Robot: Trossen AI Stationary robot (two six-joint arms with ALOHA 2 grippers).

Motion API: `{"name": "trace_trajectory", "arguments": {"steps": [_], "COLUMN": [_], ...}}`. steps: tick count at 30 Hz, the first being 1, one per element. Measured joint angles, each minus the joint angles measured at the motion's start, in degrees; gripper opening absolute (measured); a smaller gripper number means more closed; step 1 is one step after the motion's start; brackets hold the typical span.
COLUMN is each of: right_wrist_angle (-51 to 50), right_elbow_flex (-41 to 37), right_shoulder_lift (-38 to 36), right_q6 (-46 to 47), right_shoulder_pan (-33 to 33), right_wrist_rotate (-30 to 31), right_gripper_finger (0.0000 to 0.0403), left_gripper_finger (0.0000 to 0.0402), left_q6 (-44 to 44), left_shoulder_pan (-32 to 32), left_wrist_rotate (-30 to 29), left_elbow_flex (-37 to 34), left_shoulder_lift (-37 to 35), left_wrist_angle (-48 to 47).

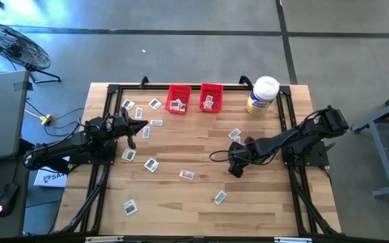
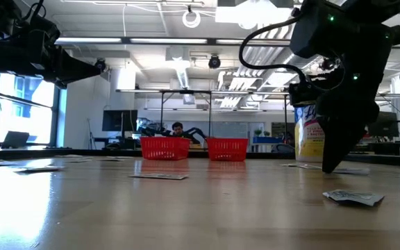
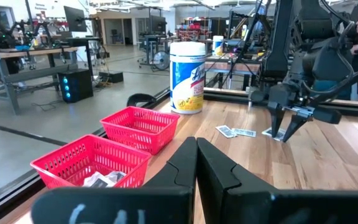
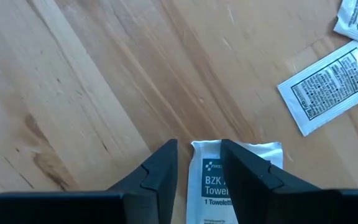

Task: Pick & Place First Aid Supplies
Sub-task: Put the towelette pack into the left red bin

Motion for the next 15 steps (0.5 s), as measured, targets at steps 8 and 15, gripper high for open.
{"name": "trace_trajectory", "arguments": {"steps": [8,15], "right_wrist_angle": [-0.86,-0.93], "right_elbow_flex": [0.04,0.00], "right_shoulder_lift": [0.65,0.73], "right_q6": [0.02,0.63], "right_shoulder_pan": [-0.07,-0.17], "right_wrist_rotate": [0.31,0.66], "right_gripper_finger": [0.0075,0.0006], "left_gripper_finger": [0.0001,0.0001], "left_q6": [-0.02,-0.01], "left_shoulder_pan": [0.00,0.00], "left_wrist_rotate": [0.00,0.00], "left_elbow_flex": [0.00,0.00], "left_shoulder_lift": [0.02,0.01], "left_wrist_angle": [0.00,0.00]}}
